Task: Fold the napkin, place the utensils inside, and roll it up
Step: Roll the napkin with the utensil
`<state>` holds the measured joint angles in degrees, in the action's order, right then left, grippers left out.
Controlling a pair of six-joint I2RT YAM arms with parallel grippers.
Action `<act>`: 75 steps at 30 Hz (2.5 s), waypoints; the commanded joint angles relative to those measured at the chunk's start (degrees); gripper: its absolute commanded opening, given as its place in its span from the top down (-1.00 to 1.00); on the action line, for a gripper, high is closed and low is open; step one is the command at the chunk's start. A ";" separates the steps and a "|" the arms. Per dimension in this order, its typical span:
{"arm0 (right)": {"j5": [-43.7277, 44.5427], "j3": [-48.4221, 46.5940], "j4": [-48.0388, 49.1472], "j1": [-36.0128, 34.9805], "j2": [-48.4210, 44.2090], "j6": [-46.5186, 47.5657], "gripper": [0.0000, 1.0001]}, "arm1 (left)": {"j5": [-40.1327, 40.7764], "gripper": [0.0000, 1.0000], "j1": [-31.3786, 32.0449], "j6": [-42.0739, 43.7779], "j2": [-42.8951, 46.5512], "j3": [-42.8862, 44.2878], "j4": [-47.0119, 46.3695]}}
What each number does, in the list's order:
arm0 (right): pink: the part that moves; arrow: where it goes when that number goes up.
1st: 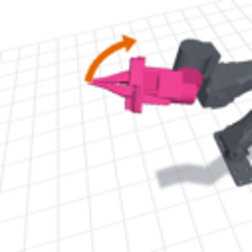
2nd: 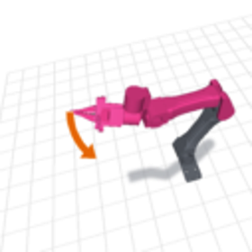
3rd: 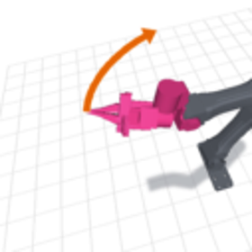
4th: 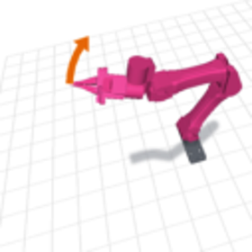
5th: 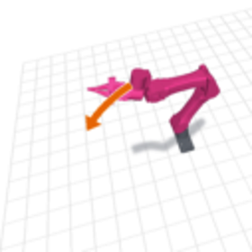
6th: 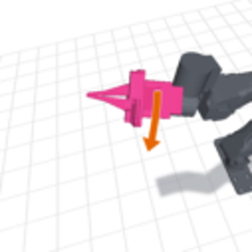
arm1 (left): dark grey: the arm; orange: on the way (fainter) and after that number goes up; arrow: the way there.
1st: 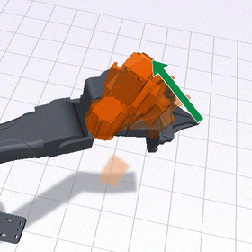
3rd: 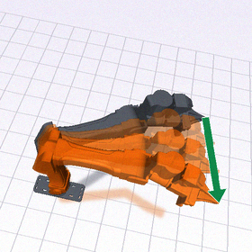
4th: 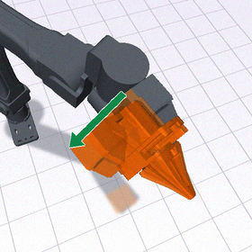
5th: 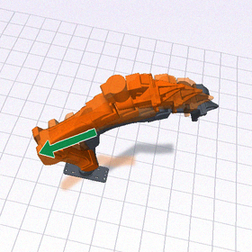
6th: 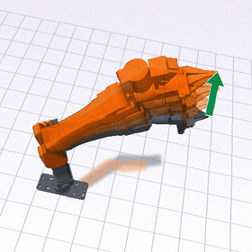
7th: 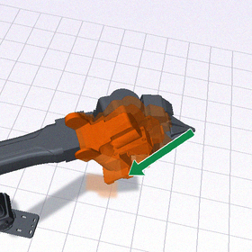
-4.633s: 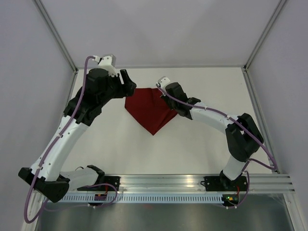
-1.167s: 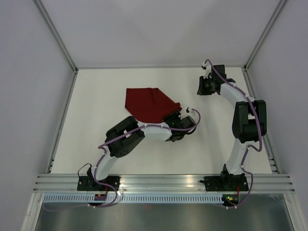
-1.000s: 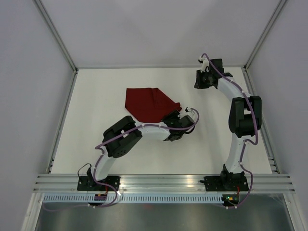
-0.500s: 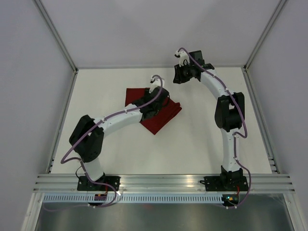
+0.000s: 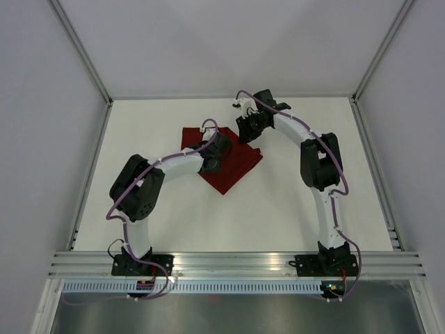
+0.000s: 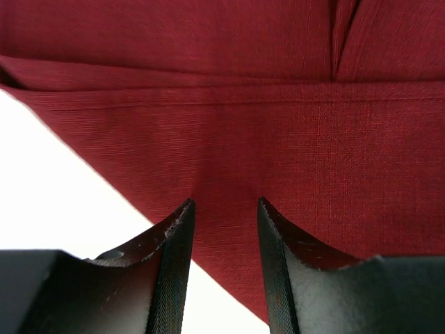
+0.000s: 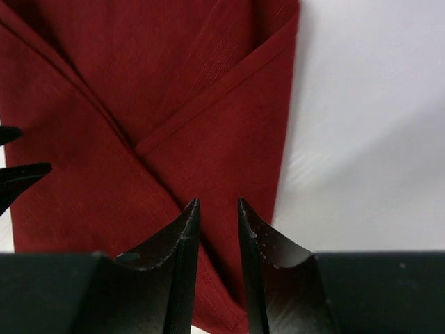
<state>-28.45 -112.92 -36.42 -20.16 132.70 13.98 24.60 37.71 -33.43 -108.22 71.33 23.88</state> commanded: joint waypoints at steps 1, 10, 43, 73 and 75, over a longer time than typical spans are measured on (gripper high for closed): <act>0.23 2.35 -2.16 -0.67 1.33 4.39 0.32 | -3.32 0.08 -0.44 -3.57 -2.51 2.76 -0.94; 11.57 11.39 0.47 -1.19 -0.42 4.48 0.42 | -4.30 0.09 -1.50 -2.61 -5.15 2.94 -1.73; 15.00 41.55 2.41 -1.11 -23.01 -9.49 0.48 | -21.88 -0.11 -1.50 22.79 -6.83 10.06 -9.46; -0.20 27.23 2.49 18.84 -25.21 -9.94 0.17 | -12.81 -0.33 20.03 64.71 20.25 -35.56 -58.78; 0.06 28.46 3.29 19.19 -25.39 -9.58 0.18 | -14.57 -0.35 20.55 67.43 19.98 -37.04 -61.12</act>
<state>-26.92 -85.86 -34.63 -1.80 107.33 3.44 14.66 57.63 27.31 -90.19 34.74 -27.20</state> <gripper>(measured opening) 0.414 0.669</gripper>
